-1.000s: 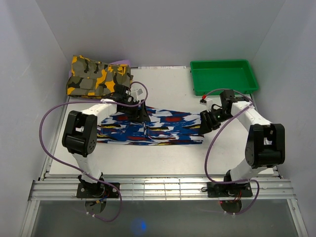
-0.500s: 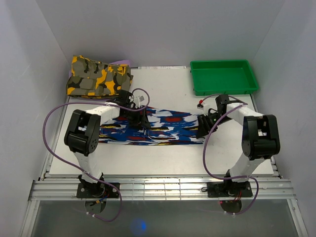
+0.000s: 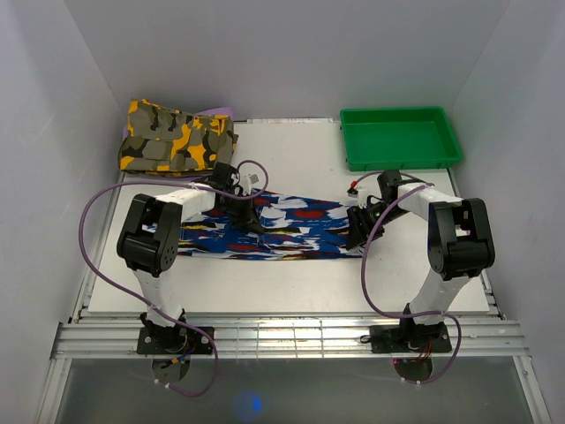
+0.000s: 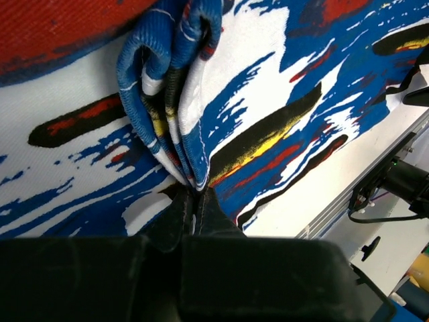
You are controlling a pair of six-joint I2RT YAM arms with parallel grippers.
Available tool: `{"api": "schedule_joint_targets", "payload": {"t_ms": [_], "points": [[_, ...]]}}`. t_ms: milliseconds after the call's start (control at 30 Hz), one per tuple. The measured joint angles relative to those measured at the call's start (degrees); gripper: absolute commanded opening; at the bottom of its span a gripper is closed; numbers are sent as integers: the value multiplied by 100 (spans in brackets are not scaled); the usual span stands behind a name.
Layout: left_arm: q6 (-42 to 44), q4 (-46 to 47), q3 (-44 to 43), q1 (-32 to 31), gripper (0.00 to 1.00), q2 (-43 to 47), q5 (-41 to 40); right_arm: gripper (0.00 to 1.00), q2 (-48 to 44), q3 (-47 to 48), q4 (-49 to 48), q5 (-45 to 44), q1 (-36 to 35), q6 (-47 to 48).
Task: Fold and stack the trousers
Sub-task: Fold the trousers
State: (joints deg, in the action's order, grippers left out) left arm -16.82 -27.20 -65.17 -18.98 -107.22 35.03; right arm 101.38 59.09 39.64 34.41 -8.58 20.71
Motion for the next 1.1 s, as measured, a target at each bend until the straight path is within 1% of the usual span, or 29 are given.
{"api": "schedule_joint_targets", "payload": {"t_ms": [67, 200, 433, 500, 567, 600, 633, 667, 700, 733, 767, 833, 900, 1000, 1033, 1067, 1100], "points": [[42, -74, -7, 11, 0, 50, 17, 59, 17, 39, 50, 11, -9, -90], [153, -192, 11, 17, 0, 197, -4, 60, 22, 57, 83, 17, -13, -120], [297, -72, 221, 96, 0, -35, -13, 55, 24, 46, 76, -63, 24, -81], [302, -66, 219, 149, 0, -81, 85, 52, 26, 48, 79, -107, 26, -76], [302, -83, 190, 208, 0, -125, 151, 47, 31, 55, 85, -153, 26, -48], [306, -111, 166, 225, 0, -142, 173, 46, 35, 66, 96, -195, 26, -24], [326, -146, 138, 232, 4, -168, 195, 48, 39, 74, 109, -234, 26, -7], [348, -197, 92, 238, 14, -192, 212, 50, 37, 96, 160, -249, 24, 66], [391, -267, 39, 238, 36, -210, 223, 56, 37, 155, 282, -280, 24, 157], [492, -313, -2, 236, 46, -221, 229, 60, 39, 216, 409, -315, 24, 260], [540, -372, -44, 238, 54, -221, 238, 62, 39, 299, 586, -319, 31, 409], [680, -474, -107, 264, 65, -151, 367, 66, 33, 518, 990, -304, 44, 710], [820, -581, -105, 278, 65, 63, 428, 65, -48, 721, 1300, -157, 68, 984], [1008, -752, -105, 308, 63, 581, 660, 61, -350, 903, 1611, 149, 76, 1237], [1051, -782, -105, 321, 58, 774, 774, 60, -490, 938, 1685, 269, 81, 1290], [1086, -800, -101, 328, 56, 935, 911, 58, -621, 957, 1729, 400, 81, 1309], [1110, -804, -94, 323, 54, 1091, 1071, 52, -726, 962, 1751, 527, 81, 1318]]}}
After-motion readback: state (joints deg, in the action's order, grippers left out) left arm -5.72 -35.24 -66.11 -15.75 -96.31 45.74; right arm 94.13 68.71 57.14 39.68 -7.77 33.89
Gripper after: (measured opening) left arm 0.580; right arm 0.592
